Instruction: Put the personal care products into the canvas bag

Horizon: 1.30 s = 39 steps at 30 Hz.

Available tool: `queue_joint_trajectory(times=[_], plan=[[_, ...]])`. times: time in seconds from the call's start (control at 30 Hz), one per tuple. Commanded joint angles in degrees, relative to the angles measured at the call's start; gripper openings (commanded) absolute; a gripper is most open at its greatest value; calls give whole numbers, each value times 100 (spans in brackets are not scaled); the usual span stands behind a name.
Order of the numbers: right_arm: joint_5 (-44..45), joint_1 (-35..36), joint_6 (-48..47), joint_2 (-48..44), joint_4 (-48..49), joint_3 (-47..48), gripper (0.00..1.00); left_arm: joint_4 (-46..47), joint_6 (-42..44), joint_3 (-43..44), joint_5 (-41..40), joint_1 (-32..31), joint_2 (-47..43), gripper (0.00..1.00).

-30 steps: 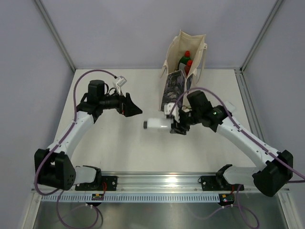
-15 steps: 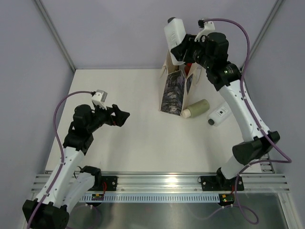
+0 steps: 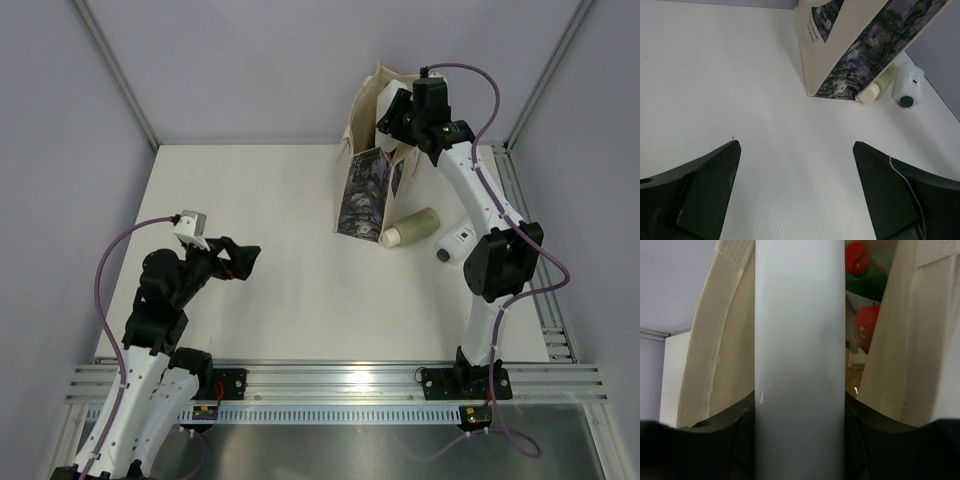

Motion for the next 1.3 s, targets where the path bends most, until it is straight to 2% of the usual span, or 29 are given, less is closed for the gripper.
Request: queue_joint_trajectory(times=[0.0,0.1,0.13,0.2,0.23,0.47,0.5,0.57,0.6,0.63,0.67,0.7,0.77,0.8,0.83,0.87,0.9,0.93,1.0,1.13,1.27], plan=[[-505,97,-90,-346,1363,258,27,49,-153,-95,-201,-12,-52,99],[-724,97,-72,-294,1302,231,46,92,-162,-95,-192,-3,-8,99],[-768,97,-72,-285,1249,249,65,110,-162,-95,-184,-3,10,99],[-1005,97,-194,-267,1161,275,86,171,-214,-113,-140,-3,45,99],[-1058,97,-230,-267,1126,293,99,206,-232,-122,-122,-12,63,99],[-1286,71,-757,-460,994,363,100,339,-320,-192,-61,-12,71,99],[-1427,36,-1140,-548,994,363,99,339,-311,-192,-61,-12,71,99],[-2583,-51,-1809,-671,898,372,99,304,-268,-175,-69,-3,63,99],[-3188,-191,-2639,-846,819,363,99,269,-259,-166,-78,-12,54,99],[-4378,-271,-3143,-943,627,259,99,260,-241,-166,-87,-12,36,99],[-4964,-350,-3592,-1048,477,162,99,251,-224,-174,-96,-12,28,99],[-5370,-421,-4606,-1284,275,57,100,251,-215,-183,-122,-12,10,99],[-6460,-649,-5848,-1575,-864,-216,99,277,-206,-253,-131,-3,-16,99],[-6812,-754,-7961,-1638,-1618,-243,99,338,-206,-280,-131,-12,-16,99],[-7077,-921,-9287,-1682,-3444,-243,99,365,-215,-306,-122,-12,-8,99],[-6940,-974,-11371,-1752,-4280,-278,100,391,-215,-350,-105,-12,-8,99],[-6721,-1001,-12158,-1779,-4915,-331,99,470,-215,-368,-96,-3,1,99],[-6127,-1019,-12853,-1788,-5922,-488,97,505,-215,-385,-87,-12,19,99],[-5623,-1036,-13621,-1866,-6405,-725,94,610,-180,-394,-43,-3,115,99],[-4717,-1037,-14090,-2270,-5987,-2050,93,778,-136,-359,62,-12,335,99],[-4163,-1036,-13617,-2263,-5011,-2703,93,910,-144,-298,194,-12,555,99]])
